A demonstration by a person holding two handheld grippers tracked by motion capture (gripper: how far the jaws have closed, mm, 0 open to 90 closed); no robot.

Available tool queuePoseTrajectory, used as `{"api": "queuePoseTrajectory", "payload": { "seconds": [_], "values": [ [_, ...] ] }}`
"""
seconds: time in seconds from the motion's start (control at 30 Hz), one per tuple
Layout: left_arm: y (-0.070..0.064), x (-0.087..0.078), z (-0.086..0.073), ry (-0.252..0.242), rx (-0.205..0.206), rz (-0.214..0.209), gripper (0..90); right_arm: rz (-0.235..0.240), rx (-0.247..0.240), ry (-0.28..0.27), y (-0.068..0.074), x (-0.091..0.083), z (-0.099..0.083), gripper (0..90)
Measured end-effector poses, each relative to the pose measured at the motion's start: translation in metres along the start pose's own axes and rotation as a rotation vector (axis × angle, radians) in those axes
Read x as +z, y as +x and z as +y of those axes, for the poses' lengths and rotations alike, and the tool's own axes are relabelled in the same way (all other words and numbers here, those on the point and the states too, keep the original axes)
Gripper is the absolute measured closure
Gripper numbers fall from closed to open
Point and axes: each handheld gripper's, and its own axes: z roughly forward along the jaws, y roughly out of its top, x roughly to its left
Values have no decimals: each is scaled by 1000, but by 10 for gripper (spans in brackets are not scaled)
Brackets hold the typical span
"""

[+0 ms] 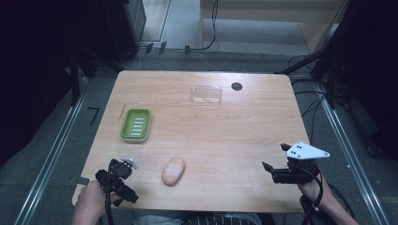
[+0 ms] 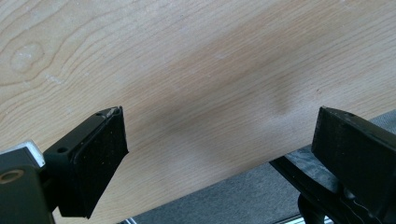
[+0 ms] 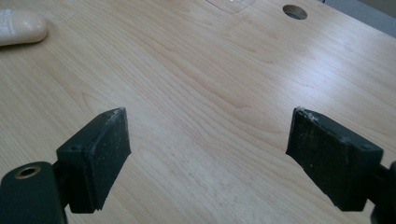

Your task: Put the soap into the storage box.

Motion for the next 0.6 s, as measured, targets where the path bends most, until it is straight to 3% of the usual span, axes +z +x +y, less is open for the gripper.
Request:
{"api": "queuePoseTrajectory", "payload": {
  "seconds": [0.27,0.6],
  "values": [
    [-2,-1,2,-7,4,-26,41,1,1,2,-1,1,0,133],
    [-13,-5,15,3,43,-48,37,7,-3,8,-3,3,-1,133]
  ]
}}
